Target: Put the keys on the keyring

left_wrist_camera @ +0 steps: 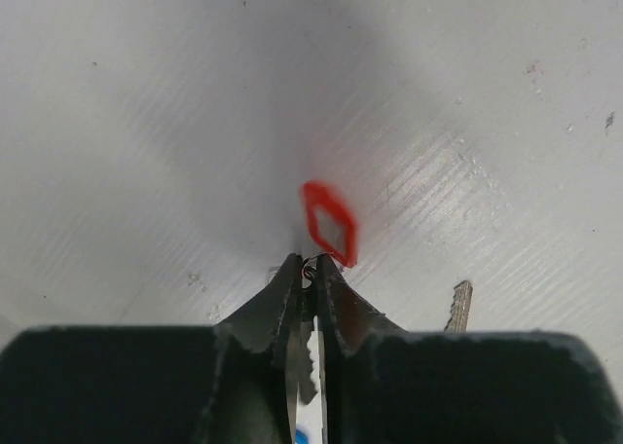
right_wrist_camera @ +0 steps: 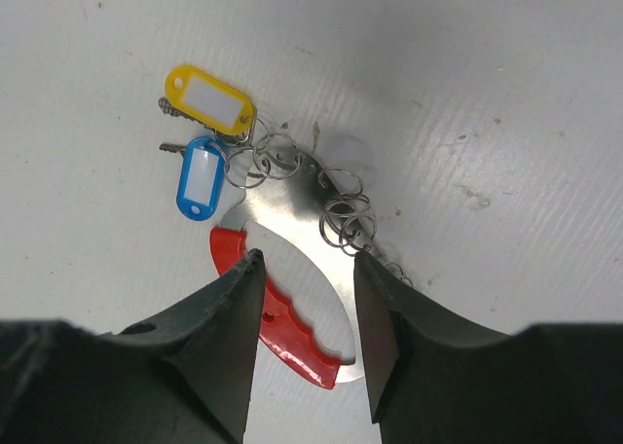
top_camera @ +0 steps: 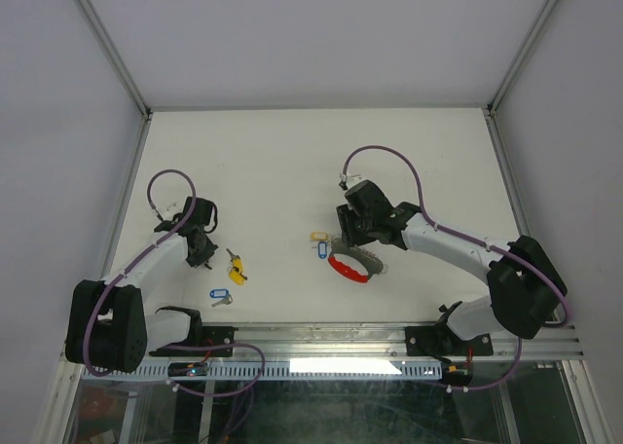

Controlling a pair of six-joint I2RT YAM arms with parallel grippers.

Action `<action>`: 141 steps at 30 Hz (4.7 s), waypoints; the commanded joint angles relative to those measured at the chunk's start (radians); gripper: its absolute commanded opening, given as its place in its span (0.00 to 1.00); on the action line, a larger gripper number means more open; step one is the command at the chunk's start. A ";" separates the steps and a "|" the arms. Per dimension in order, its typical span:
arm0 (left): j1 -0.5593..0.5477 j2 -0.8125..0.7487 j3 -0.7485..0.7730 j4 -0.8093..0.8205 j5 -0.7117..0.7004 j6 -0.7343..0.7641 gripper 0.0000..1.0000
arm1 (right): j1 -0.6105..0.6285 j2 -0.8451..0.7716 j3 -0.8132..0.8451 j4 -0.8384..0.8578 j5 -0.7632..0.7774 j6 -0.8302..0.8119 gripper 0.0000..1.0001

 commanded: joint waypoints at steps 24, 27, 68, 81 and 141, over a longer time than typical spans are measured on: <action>-0.271 -0.026 0.194 0.163 0.053 0.144 0.00 | 0.003 -0.229 -0.017 -0.004 0.113 0.072 0.47; -0.298 0.005 0.233 0.144 0.019 0.157 0.00 | 0.003 -0.273 -0.026 -0.018 0.135 0.076 0.48; -0.287 0.276 0.237 -0.137 -0.249 -0.054 0.00 | 0.004 -0.246 -0.022 -0.034 0.095 0.069 0.52; -0.466 0.151 0.527 -0.147 -0.303 0.105 0.00 | 0.003 -0.408 -0.021 -0.054 0.208 0.096 0.52; -0.823 0.395 0.843 0.246 -0.037 0.187 0.99 | 0.003 -0.821 -0.160 -0.182 0.308 0.227 0.74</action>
